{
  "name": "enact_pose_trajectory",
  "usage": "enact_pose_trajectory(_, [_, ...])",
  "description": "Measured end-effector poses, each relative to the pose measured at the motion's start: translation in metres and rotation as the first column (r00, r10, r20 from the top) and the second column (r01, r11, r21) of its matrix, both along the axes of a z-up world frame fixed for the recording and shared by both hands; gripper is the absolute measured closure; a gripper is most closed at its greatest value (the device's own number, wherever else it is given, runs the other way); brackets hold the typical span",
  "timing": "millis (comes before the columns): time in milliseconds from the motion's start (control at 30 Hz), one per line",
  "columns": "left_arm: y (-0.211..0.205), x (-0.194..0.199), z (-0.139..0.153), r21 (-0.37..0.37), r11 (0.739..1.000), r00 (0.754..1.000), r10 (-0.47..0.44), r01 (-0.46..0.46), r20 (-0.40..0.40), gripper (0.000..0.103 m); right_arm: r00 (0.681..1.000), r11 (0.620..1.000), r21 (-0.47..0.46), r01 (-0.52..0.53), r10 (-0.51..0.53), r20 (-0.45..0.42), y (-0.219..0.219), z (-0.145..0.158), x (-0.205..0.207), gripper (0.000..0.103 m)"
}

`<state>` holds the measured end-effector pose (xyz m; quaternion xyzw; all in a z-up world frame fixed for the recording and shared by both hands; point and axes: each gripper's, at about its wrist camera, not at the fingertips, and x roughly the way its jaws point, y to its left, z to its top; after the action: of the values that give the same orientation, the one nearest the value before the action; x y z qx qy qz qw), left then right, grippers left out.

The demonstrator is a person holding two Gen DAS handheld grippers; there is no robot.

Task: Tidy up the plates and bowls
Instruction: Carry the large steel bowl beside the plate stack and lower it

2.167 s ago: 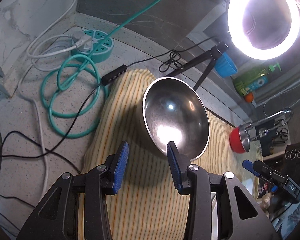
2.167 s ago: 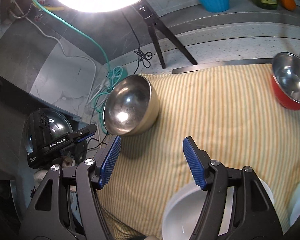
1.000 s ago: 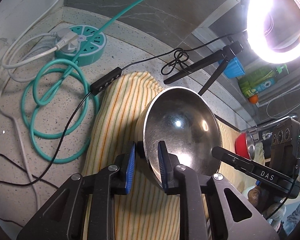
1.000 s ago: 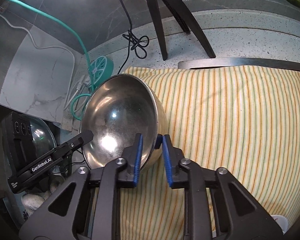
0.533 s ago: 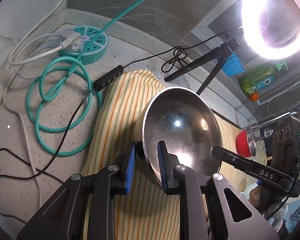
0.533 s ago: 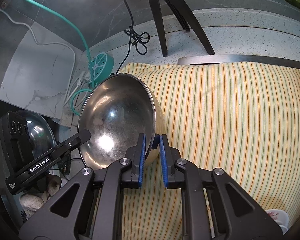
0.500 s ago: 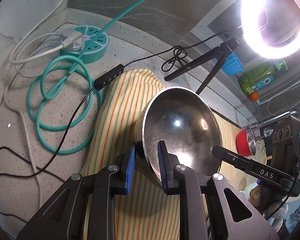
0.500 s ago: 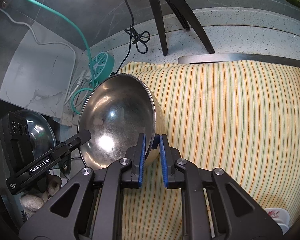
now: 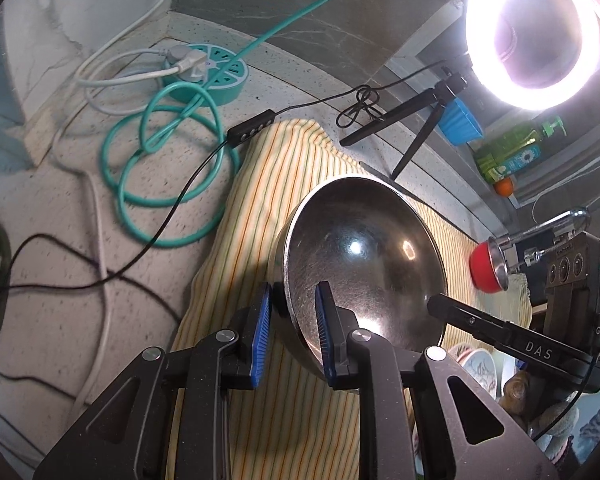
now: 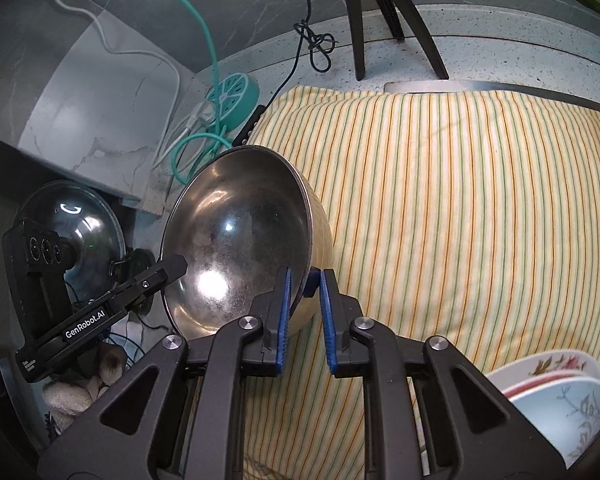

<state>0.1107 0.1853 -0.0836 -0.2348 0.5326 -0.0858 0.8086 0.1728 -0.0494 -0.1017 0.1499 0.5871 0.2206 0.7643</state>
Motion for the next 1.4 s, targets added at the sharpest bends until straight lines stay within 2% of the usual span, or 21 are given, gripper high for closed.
enact_pose_trajectory(833, [-0.035,-0.091,0.003,-0.020,0.999,0.999,-0.029,0.028,-0.026,0.084,0.999,1.000,0.020,-0.020,0.021,-0.028,-0.044,-0.001,-0.095,0.088])
enact_pose_trajectory(1400, [-0.045,-0.104,-0.006,-0.019,0.999,0.997,-0.048,0.047,-0.054,0.084,0.999,1.000,0.019,-0.013,0.014,-0.048,-0.052,-0.012,-0.113,0.088])
